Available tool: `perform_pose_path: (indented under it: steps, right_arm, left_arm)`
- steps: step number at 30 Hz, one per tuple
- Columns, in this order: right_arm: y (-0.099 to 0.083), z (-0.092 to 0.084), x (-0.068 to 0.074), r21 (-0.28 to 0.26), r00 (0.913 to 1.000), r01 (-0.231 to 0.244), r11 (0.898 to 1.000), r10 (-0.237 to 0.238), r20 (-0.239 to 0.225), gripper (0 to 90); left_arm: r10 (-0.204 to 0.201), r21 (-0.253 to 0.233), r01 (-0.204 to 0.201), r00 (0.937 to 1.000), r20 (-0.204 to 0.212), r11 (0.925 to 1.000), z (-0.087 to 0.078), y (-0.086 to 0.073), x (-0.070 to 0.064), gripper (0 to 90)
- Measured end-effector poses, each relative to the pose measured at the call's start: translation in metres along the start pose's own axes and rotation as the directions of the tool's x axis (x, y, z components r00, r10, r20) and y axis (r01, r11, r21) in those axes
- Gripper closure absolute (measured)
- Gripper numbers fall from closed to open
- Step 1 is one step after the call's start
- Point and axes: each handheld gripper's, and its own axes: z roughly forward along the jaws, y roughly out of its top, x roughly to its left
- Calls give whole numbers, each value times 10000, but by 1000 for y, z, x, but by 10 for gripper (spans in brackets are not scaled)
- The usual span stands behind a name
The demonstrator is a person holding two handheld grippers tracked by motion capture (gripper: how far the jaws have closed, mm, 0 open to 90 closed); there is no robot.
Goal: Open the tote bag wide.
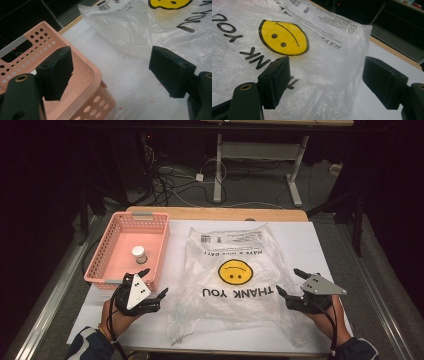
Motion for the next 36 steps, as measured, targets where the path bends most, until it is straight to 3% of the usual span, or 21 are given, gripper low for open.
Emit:
perform_pose_path:
  steps: [8, 14, 17, 21, 23, 26, 30, 32, 36]
  right_arm:
    - [1, 6, -14, 272, 9982, -259, 9993, 244, 553, 284]
    - [13, 7, -38, 39, 9970, -591, 9982, 588, 507, 322]
    - [19, 16, -56, 163, 9956, -720, 9973, 709, 605, 339]
    - [30, 43, -83, 739, 9924, -863, 9935, 792, 943, 352]
    - [36, 64, -95, 1319, 9908, -837, 9877, 683, 1172, 355]
    - [46, 98, -107, 2186, 9864, -1195, 9685, 908, 1366, 382]
    - [56, 136, -110, 2588, 9880, -1322, 9568, 1061, 1127, 392]
    - [57, 153, -108, 2833, 9903, -1153, 9521, 879, 1076, 402]
    - [55, 180, -107, 3402, 9914, -1126, 9336, 827, 1013, 430]
  left_arm:
    - [80, -1, -80, 10000, 18, 10000, -2, -1, -1, 192]
    - [105, 109, -105, 9999, -7, 9999, -3, -3, 0, 190]
    - [59, 182, -58, 10000, -22, 9998, -3, -4, 0, 189]
    - [51, 163, -50, 10000, -60, 9999, -5, -4, -1, 189]
    - [45, 202, -44, 10000, -60, 9998, -3, -4, -1, 189]
    - [22, 273, -22, 10000, 2, 9996, -1, -4, 0, 189]
    - [37, 262, -38, 10000, 38, 9996, -1, -4, 0, 189]
    - [4, 230, -6, 9999, 105, 9997, -1, -5, 1, 190]
    - [66, 261, -73, 9997, 247, 9996, 0, -5, 1, 190]
